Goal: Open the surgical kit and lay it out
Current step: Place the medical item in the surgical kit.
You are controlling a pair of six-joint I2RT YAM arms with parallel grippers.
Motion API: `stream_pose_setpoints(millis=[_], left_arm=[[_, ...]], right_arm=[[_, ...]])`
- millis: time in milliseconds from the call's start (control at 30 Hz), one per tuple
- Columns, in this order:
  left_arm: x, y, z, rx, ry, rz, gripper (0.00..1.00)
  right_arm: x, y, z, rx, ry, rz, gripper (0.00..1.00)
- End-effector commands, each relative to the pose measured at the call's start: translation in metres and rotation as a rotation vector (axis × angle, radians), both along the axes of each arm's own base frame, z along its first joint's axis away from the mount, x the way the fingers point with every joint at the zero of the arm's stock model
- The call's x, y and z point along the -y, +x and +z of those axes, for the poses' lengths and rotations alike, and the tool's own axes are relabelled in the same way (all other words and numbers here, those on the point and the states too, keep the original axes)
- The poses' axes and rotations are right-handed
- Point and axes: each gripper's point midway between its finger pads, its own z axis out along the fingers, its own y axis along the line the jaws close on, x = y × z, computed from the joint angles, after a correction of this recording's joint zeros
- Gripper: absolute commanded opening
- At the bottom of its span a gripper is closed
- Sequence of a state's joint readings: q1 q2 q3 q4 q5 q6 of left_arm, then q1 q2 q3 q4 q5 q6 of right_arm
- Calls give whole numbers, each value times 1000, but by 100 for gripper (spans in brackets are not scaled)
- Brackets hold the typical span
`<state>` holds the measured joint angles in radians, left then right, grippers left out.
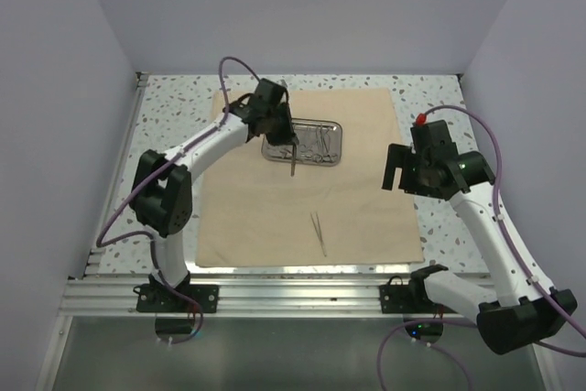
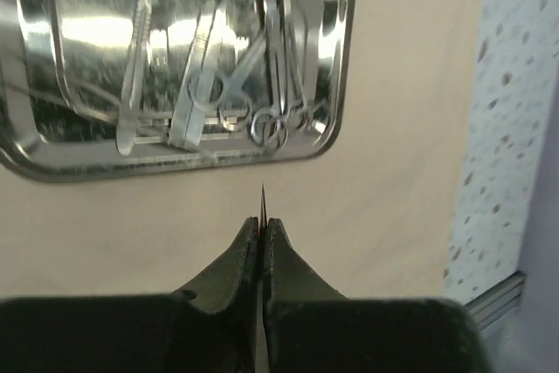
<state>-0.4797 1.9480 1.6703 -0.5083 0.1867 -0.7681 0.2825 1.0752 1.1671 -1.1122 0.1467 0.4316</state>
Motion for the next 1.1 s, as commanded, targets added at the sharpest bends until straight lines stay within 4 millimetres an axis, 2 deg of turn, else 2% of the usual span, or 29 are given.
stream_pose_setpoints(millis=[0, 33, 67, 133, 233, 333, 467, 733, 900, 1067], left_arm=[[-4, -75, -28, -12, 256, -109, 0], [-5, -90, -41, -31, 289, -107, 0], [8, -106, -39, -17, 299, -108, 0], [16, -131, -53, -18, 349, -117, 0], [22, -159, -70, -48, 394, -105, 0], [31, -177, -80, -52, 392, -81, 0], [39, -185, -88, -52, 395, -18, 0], [59, -193, -108, -84, 398, 0, 0], [57, -197, -108, -98, 414, 5, 15], [59, -192, -93, -74, 434, -20, 32]], right_arm=[[2, 2, 17, 24, -15, 21, 90], [1, 1, 17, 22, -11, 26, 91], [0, 0, 17, 18, -1, 31, 91], [-2, -5, 15, 14, 8, 37, 91], [-2, -13, 8, 3, 26, 35, 91], [-1, -26, 0, -14, 39, 32, 91], [1, -44, -6, -44, 47, 31, 90], [-2, -52, 1, -50, 65, 53, 89], [-4, -51, 2, -47, 58, 68, 89], [-4, -49, 1, -37, 56, 64, 89]])
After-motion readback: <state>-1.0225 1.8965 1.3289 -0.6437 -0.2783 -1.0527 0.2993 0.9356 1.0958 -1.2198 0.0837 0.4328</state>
